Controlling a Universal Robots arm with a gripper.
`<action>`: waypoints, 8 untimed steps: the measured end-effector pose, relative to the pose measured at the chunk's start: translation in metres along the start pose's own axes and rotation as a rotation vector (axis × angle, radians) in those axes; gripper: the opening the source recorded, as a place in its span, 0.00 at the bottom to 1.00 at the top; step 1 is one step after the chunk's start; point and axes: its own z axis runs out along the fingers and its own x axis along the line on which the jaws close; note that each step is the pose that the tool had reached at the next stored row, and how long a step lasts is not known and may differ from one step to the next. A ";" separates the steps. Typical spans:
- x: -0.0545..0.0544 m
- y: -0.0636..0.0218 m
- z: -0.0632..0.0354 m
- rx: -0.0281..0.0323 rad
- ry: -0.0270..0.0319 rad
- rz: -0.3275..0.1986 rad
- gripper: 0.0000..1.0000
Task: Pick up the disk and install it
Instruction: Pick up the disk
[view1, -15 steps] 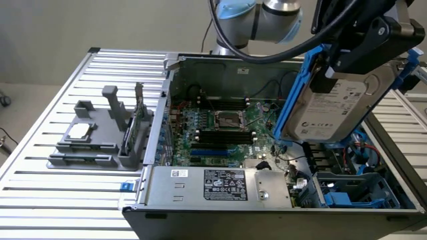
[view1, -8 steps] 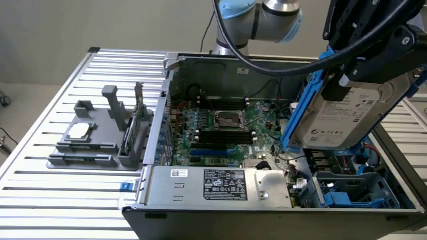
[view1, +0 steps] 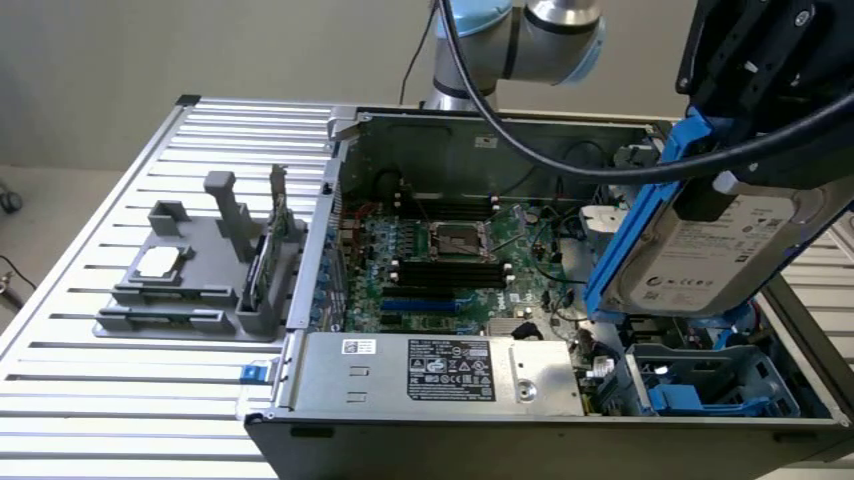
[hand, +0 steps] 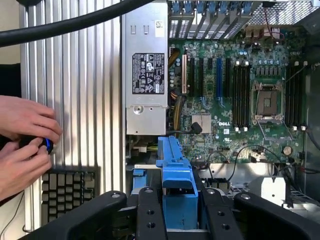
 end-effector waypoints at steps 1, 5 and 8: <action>0.002 -0.0019 -0.0001 -0.0001 0.0000 0.000 0.33; 0.007 -0.0110 -0.0006 -0.0002 -0.0001 0.000 0.33; 0.009 -0.0218 -0.0008 -0.0003 0.0000 0.000 0.33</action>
